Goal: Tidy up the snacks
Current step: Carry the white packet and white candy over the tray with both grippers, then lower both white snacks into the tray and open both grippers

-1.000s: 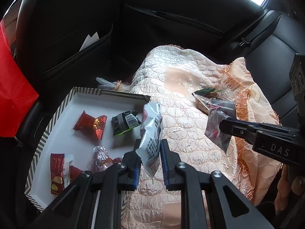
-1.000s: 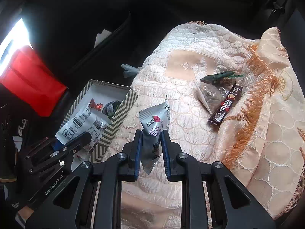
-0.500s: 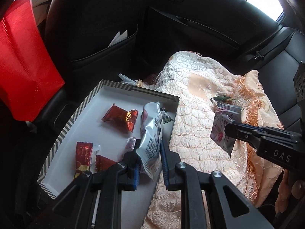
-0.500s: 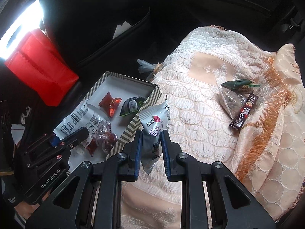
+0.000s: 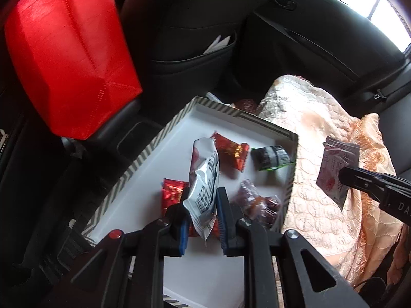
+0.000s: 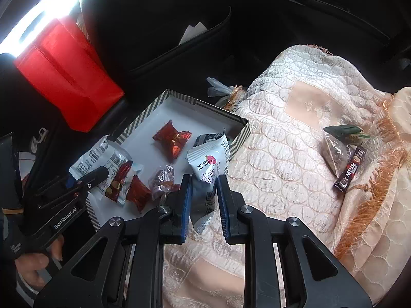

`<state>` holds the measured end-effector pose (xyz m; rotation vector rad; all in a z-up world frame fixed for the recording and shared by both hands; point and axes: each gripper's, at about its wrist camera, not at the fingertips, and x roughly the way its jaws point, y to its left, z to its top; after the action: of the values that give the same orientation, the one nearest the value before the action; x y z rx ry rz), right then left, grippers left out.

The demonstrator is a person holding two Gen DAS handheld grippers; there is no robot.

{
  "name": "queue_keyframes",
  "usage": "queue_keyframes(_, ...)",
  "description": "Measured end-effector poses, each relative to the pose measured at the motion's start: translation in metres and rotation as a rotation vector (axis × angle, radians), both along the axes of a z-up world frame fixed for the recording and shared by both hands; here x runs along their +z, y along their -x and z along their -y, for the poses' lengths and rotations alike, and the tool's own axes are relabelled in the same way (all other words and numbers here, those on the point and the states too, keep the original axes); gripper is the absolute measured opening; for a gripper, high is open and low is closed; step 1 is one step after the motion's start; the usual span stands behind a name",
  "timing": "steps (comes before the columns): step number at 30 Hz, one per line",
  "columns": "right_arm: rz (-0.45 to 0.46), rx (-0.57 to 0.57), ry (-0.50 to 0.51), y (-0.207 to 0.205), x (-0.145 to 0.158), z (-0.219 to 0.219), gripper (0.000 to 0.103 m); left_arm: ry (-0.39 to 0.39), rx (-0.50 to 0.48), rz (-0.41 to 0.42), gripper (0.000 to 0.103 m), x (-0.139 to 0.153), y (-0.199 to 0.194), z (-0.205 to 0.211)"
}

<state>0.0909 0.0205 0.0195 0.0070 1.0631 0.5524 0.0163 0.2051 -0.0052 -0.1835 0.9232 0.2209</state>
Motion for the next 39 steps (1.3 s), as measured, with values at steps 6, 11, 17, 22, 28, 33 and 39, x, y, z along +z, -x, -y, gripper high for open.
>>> queue_keyframes(6,-0.001,0.037,0.019,-0.003,-0.004,-0.020,0.019,0.002,0.037,-0.018,0.021,-0.009,-0.002,-0.013)
queue_keyframes(11,-0.003,0.058,0.044,-0.008,-0.010,-0.038,0.019,0.005,0.053,-0.029,0.021,-0.015,-0.005,-0.019)
queue_keyframes(17,-0.002,0.085,0.093,-0.016,-0.019,-0.060,0.019,0.021,0.064,-0.036,0.021,-0.023,-0.009,-0.024)
queue_keyframes(22,0.007,0.101,0.166,-0.021,-0.030,-0.079,0.019,0.031,0.071,-0.044,0.021,-0.029,-0.014,-0.029)
queue_keyframes(28,0.036,0.139,0.258,-0.021,-0.044,-0.105,0.019,0.039,0.086,-0.060,0.021,-0.039,-0.020,-0.035)
queue_keyframes(33,0.043,0.183,0.318,-0.018,-0.057,-0.124,0.019,0.030,0.083,-0.068,0.021,-0.043,-0.025,-0.034)
queue_keyframes(39,0.023,0.202,0.291,-0.018,-0.062,-0.130,0.024,0.015,0.076,-0.061,0.021,-0.046,-0.027,-0.030)
